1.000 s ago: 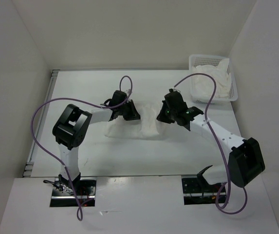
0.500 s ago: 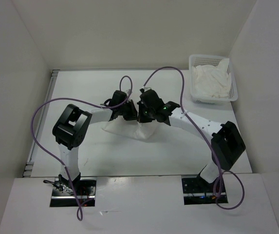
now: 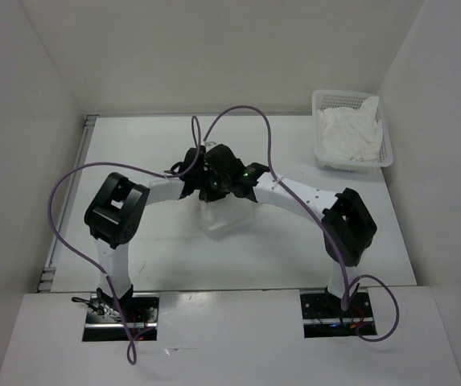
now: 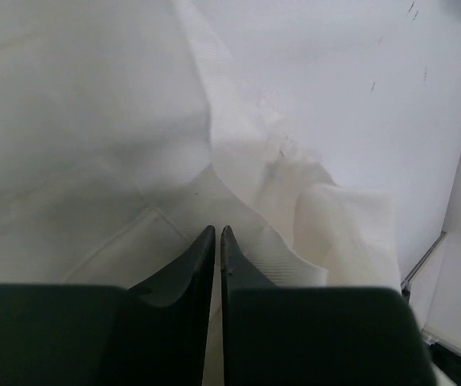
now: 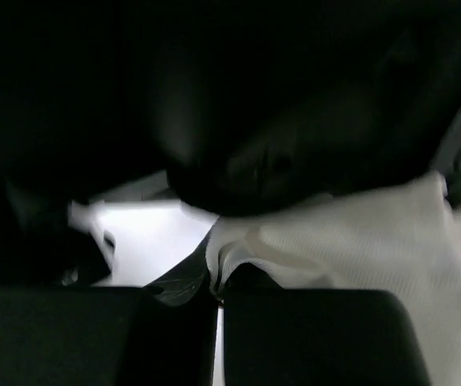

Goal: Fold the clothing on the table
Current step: Fold the skirt

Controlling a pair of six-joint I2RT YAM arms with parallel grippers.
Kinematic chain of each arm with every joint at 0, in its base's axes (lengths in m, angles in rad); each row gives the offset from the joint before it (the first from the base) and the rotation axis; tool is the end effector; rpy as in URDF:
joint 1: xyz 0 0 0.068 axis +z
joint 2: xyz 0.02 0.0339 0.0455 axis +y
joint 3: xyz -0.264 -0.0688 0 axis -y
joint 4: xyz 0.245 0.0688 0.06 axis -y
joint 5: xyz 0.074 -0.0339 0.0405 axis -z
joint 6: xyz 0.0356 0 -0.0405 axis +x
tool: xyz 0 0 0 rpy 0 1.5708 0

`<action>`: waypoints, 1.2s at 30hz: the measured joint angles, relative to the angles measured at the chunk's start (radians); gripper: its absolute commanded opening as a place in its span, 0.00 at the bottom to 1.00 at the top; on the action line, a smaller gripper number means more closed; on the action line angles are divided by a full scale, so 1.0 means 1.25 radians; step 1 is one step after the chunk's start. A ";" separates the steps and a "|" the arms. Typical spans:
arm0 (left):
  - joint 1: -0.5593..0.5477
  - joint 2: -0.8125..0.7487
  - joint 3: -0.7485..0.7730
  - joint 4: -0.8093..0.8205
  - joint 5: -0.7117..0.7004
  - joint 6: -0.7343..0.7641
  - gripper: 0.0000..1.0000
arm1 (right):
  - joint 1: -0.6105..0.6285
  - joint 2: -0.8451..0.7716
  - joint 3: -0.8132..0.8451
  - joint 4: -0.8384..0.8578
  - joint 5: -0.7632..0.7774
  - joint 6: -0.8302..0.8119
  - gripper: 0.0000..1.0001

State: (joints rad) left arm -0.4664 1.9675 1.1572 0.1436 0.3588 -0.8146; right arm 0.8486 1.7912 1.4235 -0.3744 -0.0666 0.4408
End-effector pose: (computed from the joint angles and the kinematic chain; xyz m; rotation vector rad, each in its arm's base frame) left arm 0.3684 -0.1994 0.1545 -0.2086 2.4119 -1.0504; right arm 0.2683 0.3082 0.2650 -0.5257 2.3671 0.7054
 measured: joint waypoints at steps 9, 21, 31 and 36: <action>0.021 -0.026 -0.006 -0.053 -0.033 0.018 0.30 | 0.001 0.072 0.059 0.016 -0.022 -0.024 0.00; 0.037 -0.123 -0.009 -0.067 -0.042 0.042 0.45 | 0.007 -0.139 -0.185 0.057 -0.028 0.034 0.00; 0.069 -0.159 -0.014 -0.065 -0.060 0.042 0.47 | 0.148 -0.291 -0.268 -0.005 -0.013 0.109 0.00; 0.071 -0.160 -0.022 -0.066 -0.061 0.042 0.47 | 0.192 -0.375 -0.286 -0.063 0.009 0.161 0.00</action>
State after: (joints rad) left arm -0.3779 1.7676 1.1301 0.0616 0.2821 -0.7620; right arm 1.0882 1.3228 1.0657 -0.4530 -0.0555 0.6426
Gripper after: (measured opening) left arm 0.470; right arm 0.007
